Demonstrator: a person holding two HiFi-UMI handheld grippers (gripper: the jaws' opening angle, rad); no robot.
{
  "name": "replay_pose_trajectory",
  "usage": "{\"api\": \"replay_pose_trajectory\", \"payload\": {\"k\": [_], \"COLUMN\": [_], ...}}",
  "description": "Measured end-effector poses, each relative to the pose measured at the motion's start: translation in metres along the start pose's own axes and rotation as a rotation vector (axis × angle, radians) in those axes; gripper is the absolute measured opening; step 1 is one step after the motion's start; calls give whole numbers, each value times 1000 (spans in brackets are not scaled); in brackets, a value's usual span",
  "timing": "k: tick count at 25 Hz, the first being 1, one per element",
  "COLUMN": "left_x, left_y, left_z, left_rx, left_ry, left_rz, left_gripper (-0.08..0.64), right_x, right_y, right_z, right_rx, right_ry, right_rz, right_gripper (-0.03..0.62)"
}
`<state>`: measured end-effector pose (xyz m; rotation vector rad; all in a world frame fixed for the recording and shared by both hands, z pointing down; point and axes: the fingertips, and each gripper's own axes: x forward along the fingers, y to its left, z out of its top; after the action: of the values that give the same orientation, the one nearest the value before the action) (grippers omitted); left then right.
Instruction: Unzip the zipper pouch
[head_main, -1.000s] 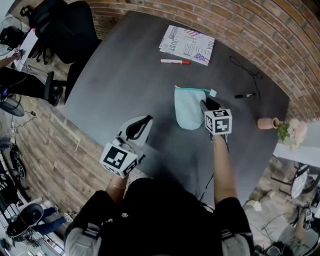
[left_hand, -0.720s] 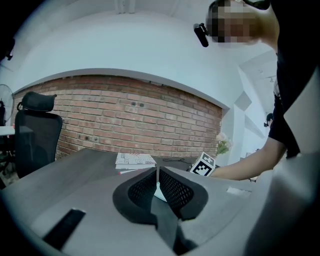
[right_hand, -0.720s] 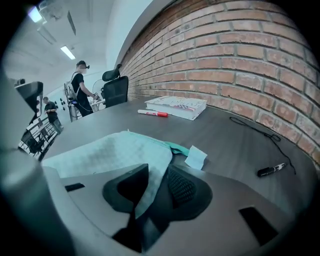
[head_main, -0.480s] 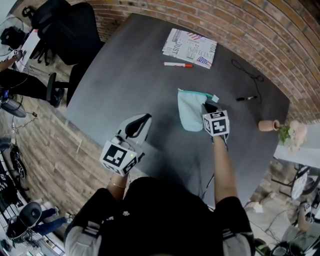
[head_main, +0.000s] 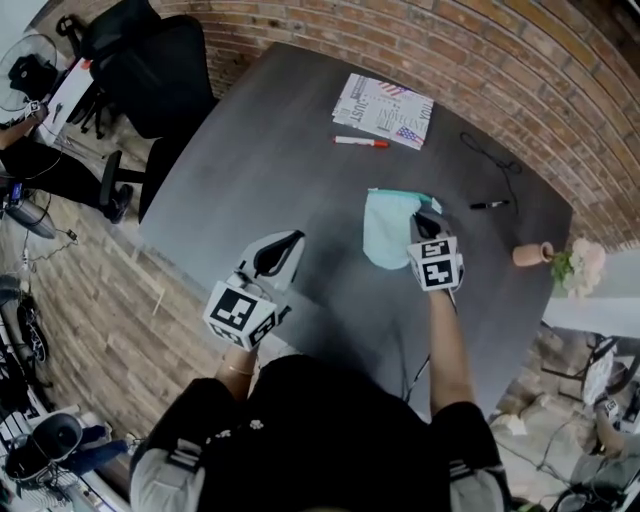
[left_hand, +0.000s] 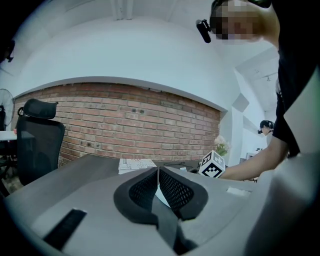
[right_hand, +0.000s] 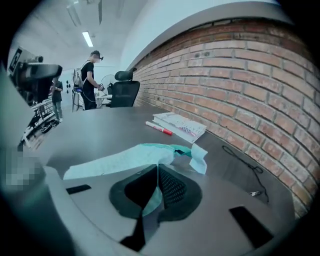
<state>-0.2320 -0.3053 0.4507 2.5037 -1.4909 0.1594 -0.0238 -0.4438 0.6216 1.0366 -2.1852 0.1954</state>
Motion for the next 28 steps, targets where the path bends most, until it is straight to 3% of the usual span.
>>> {"api": "replay_pose_trajectory", "payload": {"k": [11, 17, 23, 26, 28], "left_x": [18, 40, 61, 70, 72], "left_y": [-40, -66, -81, -89, -93], "left_z": [20, 21, 16, 12, 13], "left_rx": [-18, -25, -138, -212, -239], "left_ry": [-75, -72, -48, -20, -27], "left_rz": [-134, -247, -345, -405, -443], "left_gripper": [5, 5, 14, 102, 119], "right_x": [-117, -186, -238, -259, -271], "right_y": [-1, 7, 34, 44, 50], "right_z": [58, 79, 103, 113, 119], "right_rx": [-85, -111, -184, -181, -178], "right_ry": [-207, -263, -346, -384, -408], "right_rz": [-82, -88, -36, -12, 9], "right_gripper": [8, 8, 8, 8, 8]}}
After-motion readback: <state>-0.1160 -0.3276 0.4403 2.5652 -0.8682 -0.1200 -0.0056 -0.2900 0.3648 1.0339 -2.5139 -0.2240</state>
